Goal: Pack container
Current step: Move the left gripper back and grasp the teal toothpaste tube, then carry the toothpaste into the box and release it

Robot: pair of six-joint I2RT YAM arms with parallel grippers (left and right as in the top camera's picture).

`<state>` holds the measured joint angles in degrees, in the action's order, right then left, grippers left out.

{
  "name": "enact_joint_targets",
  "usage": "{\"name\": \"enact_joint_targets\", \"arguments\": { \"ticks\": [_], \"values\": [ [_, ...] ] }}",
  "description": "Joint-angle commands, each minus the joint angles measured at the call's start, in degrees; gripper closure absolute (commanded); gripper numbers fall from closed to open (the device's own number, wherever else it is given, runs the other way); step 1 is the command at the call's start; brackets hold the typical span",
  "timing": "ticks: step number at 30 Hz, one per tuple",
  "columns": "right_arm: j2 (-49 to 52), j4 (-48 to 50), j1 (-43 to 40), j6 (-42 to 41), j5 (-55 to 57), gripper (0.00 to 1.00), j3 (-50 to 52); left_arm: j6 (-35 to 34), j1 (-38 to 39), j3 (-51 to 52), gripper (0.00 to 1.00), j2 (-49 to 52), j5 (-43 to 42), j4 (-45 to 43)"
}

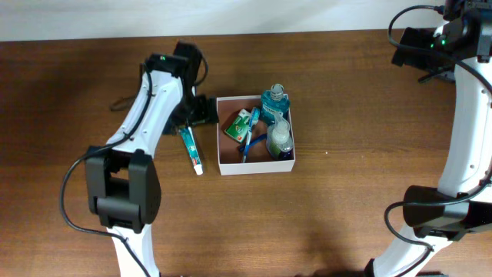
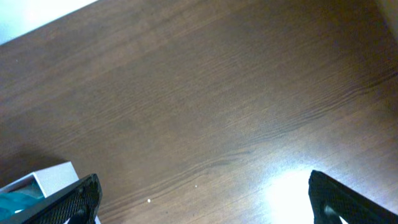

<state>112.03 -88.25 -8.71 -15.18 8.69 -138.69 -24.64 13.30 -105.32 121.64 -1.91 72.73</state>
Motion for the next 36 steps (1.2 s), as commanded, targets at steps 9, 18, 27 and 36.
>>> {"name": "enact_joint_targets", "arguments": {
  "ticks": [9,18,27,36],
  "values": [
    [0.00,0.17,-0.37,-0.07,-0.11,0.01,-0.35,-6.86,-0.83,15.34,0.22,0.31,-1.97,-8.90],
    [0.00,0.17,-0.37,-0.07,-0.11,0.02,-0.35,-7.23,-1.38,23.54,0.55,0.31,-1.79,-16.94],
    [0.00,0.17,-0.37,-0.07,-0.11,0.02,-0.35,1.51,-2.19,21.44,0.99,0.26,-1.73,-17.35],
    [0.00,0.17,-0.37,-0.07,-0.11,0.01,-0.35,6.58,-2.54,-3.67,0.99,0.17,-5.88,-1.31]
  ]
}}
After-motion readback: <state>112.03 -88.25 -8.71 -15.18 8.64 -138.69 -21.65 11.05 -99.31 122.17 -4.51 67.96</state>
